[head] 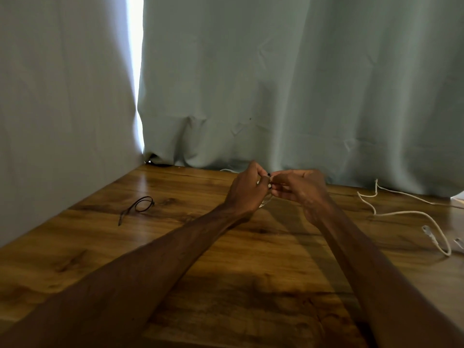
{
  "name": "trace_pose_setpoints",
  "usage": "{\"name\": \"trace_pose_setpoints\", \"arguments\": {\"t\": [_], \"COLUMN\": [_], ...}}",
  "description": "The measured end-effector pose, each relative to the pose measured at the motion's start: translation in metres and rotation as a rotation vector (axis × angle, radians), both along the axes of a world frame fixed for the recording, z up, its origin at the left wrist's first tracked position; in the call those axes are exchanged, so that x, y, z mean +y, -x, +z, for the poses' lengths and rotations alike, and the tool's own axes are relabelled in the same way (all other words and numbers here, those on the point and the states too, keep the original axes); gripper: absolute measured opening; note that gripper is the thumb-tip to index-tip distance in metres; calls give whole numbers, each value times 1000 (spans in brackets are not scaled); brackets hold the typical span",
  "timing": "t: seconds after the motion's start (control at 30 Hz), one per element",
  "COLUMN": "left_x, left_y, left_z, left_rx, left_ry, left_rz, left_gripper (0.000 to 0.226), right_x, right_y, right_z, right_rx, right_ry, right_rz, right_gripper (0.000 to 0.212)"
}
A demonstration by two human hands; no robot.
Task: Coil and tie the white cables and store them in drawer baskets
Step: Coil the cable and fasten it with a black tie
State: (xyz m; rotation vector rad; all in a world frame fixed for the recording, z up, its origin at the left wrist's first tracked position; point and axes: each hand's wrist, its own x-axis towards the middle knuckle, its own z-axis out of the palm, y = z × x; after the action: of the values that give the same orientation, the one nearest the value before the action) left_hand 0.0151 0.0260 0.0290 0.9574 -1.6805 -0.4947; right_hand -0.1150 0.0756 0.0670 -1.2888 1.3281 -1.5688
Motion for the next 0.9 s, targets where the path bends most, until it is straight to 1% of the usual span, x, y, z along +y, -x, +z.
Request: {"name": "trace_pose_setpoints", "arguments": {"t": [0.23, 0.4, 0.47, 0.67, 0.8, 0.9], "left_x": [-1, -2, 2, 9, 4, 5], "left_y": [-3, -3, -5, -14, -17, -19], "left_z": [-1, -1, 1, 8, 9, 11], "left_rx": [-50, -21, -17, 44, -13, -113], "left_ry": [5, 29, -6, -213, -281, -275], "left_rz": [-25, -79, -157, -435, -482, -477], "left_gripper": [9, 10, 12, 23, 21, 22], "right_x": [-5, -6, -7, -10, -9, -8], "right_y": [1, 2, 5, 10, 12, 16], "right_z": [-4, -4, -3, -1, -1, -2], "right_rx": [-9, -29, -45, -51, -34, 63], "right_ry": [15, 21, 4, -31, -34, 1], "right_rz": [-5, -13, -17, -33, -36, -44], "right_gripper": [13, 14, 15, 15, 16, 13]}}
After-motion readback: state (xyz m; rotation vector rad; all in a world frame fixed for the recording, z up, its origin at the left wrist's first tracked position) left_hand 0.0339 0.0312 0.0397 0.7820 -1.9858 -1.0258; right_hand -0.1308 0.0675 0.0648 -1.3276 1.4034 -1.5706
